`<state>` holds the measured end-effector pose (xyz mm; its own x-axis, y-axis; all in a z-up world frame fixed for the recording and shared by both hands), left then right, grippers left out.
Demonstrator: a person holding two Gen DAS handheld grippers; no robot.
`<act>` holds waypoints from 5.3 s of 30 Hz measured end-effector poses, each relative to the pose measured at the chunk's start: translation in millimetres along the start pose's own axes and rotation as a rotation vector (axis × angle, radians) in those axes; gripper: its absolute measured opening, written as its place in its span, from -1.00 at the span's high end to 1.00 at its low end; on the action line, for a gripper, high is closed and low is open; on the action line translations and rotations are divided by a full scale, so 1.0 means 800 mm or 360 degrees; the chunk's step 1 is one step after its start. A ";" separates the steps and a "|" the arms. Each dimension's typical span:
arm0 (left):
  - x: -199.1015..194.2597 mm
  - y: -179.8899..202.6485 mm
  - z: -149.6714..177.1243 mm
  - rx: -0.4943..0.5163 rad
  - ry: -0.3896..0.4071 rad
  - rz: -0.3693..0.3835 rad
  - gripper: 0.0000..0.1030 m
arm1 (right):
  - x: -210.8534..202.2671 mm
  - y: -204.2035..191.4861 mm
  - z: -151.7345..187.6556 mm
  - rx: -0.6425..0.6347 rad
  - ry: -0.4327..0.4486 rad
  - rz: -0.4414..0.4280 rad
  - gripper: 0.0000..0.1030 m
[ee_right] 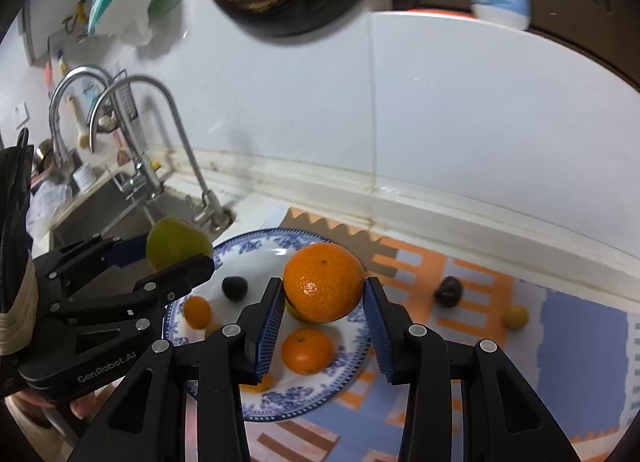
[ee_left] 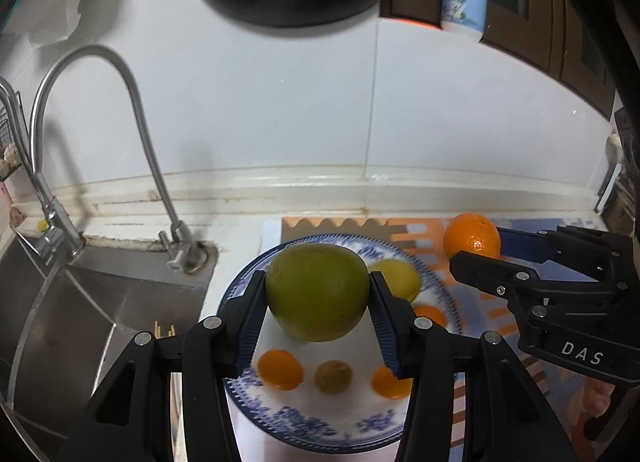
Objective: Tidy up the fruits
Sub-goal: 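Carry both fruits onto the plate and open both tools, then move the left tool to the dark plum while the right tool approaches the small yellow fruit, then grasp the dark plum with the left tool while the right tool grasps the yellow fruit, then carry plum and yellow fruit onto the plate and open both tools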
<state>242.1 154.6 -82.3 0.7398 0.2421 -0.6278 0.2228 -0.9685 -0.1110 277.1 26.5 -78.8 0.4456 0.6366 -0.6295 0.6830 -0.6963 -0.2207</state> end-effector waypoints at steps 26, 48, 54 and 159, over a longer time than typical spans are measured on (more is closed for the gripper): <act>0.033 -0.009 0.029 0.0118 -0.0071 0.0002 -0.26 | 0.059 -0.019 0.034 0.0015 -0.0182 -0.0108 0.17; -0.060 0.050 -0.012 0.0155 0.0148 0.0082 -0.43 | -0.085 0.015 0.012 0.0056 0.0203 0.0178 -0.05; -0.062 0.082 -0.029 0.0161 0.0175 0.0169 -0.55 | -0.120 0.044 0.009 0.0099 0.0281 0.0308 -0.13; -0.029 0.096 -0.058 0.0199 0.0124 0.0263 0.47 | -0.069 0.080 -0.009 0.0080 0.0169 0.0145 0.41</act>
<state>271.0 77.1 -40.5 0.8075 0.0785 -0.5846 0.0176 -0.9939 -0.1091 300.2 -51.3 -52.9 0.5653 0.5994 -0.5667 0.6080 -0.7670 -0.2048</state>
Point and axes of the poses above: each gripper's, at about its wrist camera, not at the fingertips, and x roughly the way its jaws point, y to its right, z to its underside, the point moved 5 cm from there along x, roughly the way its jaws point, and after that the axes turned 9 degrees about -z, right-handed, at the moved point
